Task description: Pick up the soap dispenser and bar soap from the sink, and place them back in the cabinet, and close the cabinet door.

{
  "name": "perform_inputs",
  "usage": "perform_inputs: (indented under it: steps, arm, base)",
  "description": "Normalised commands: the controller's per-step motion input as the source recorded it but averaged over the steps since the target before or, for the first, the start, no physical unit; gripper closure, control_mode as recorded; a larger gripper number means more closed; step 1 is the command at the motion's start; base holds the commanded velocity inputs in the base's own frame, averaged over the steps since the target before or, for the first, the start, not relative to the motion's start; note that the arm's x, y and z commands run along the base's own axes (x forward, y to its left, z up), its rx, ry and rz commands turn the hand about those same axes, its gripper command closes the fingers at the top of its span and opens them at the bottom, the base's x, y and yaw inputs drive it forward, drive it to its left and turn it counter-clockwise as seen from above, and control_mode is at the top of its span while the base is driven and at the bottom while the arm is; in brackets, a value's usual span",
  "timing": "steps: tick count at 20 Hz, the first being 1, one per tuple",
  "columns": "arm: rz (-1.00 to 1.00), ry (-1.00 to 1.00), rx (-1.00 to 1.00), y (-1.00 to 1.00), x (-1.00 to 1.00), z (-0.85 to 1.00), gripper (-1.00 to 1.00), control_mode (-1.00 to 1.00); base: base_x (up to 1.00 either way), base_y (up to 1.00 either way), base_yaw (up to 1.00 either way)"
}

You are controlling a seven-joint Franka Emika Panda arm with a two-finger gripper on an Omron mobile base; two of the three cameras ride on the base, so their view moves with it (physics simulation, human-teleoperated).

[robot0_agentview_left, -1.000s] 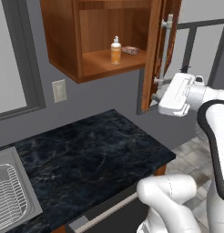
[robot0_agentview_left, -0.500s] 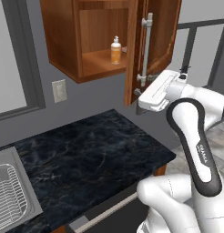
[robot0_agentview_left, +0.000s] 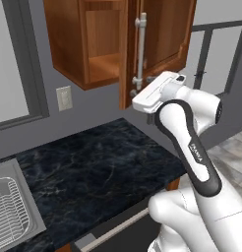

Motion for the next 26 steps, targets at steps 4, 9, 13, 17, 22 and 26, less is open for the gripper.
perform_inputs:
  steps: [4, 9, 13, 17, 22, 26]
  arm:
    - [-0.03, 0.0, 0.0, 0.11, 0.39, 0.0, -1.0, -1.0]
    - [-0.03, 0.0, 0.0, 0.1, 0.39, 0.0, -1.0, -1.0]
    - [0.0, 0.0, 0.0, 0.04, 0.31, 0.0, -1.0, -1.0]
    - [0.0, 0.0, 0.0, 0.02, 0.29, 0.0, -1.0, -1.0]
    - [0.0, 0.0, 0.0, 0.02, 0.28, 0.0, -1.0, -1.0]
    - [-0.01, 0.0, 0.0, 0.0, 0.28, 0.0, -1.0, -1.0]
  base:
    - [0.0, 0.0, 0.0]
    - [0.0, 0.0, 0.0]
    - [0.0, 0.0, 0.0]
    - [0.0, 0.0, 0.0]
    - [0.0, 0.0, 0.0]
    - [0.0, 0.0, 0.0]
